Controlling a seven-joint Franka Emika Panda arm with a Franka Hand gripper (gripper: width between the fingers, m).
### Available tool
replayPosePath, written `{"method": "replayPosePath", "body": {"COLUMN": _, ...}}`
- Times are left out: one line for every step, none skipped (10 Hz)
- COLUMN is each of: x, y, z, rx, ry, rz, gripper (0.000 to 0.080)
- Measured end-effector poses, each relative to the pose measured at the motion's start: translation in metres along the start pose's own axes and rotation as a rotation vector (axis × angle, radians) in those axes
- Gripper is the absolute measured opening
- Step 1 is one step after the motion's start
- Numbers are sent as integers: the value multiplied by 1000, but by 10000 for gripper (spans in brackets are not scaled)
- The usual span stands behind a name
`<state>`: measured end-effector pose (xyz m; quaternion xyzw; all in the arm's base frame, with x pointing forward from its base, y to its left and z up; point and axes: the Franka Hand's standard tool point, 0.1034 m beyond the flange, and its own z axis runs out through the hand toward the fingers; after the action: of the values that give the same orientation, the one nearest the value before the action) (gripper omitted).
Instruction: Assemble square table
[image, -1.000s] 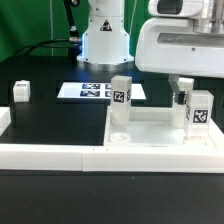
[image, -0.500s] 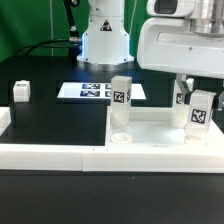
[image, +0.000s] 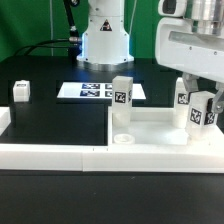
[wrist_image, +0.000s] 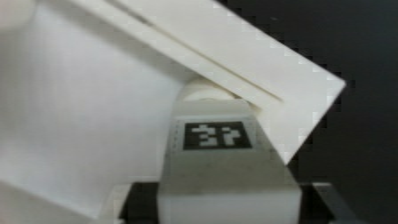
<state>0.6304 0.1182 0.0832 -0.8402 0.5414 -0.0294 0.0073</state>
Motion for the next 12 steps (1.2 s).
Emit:
{"method": "replayPosePath", "body": {"x": 1, "y": 1, "z": 0, "rx": 7, "ry": -13, "rz": 113, "gripper": 291}}
{"method": "replayPosePath", "body": {"x": 1, "y": 2, "z": 1, "rx": 29, "ry": -43, "rz": 309, "gripper": 291}}
{"method": "replayPosePath", "body": {"x": 2, "y": 5, "z": 1, "rx": 55, "ry": -76, "rz": 466, "gripper": 291}}
{"method": "replayPosePath", "body": {"x": 1, "y": 4, "z": 1, "rx": 57, "ry": -83, "rz": 534, "gripper": 291}}
{"method": "replayPosePath", "body": {"x": 0, "y": 4, "z": 1, "rx": 55, "ry": -85, "rz": 571, "gripper": 291}}
{"method": "replayPosePath", "body": {"x": 0, "y": 5, "z": 2, "rx": 53, "ry": -85, "rz": 580, "gripper": 445}}
{"method": "replayPosePath", "body": {"x": 0, "y": 5, "z": 3, "rx": 53, "ry": -85, "rz": 574, "gripper": 445}}
{"method": "replayPosePath", "body": {"x": 0, "y": 5, "z": 3, "rx": 53, "ry": -84, "rz": 563, "gripper": 573}}
{"method": "replayPosePath", "body": {"x": 0, "y": 6, "z": 3, "rx": 55, "ry": -81, "rz": 509, "gripper": 634}}
{"method": "replayPosePath", "body": {"x": 1, "y": 6, "z": 5, "rx": 75, "ry": -69, "rz": 385, "gripper": 645}}
{"method": "replayPosePath", "body": {"x": 0, "y": 6, "z": 6, "rx": 86, "ry": -58, "rz": 247, "gripper": 645}}
{"method": "replayPosePath", "body": {"x": 0, "y": 6, "z": 7, "rx": 101, "ry": -42, "rz": 23, "gripper": 649}}
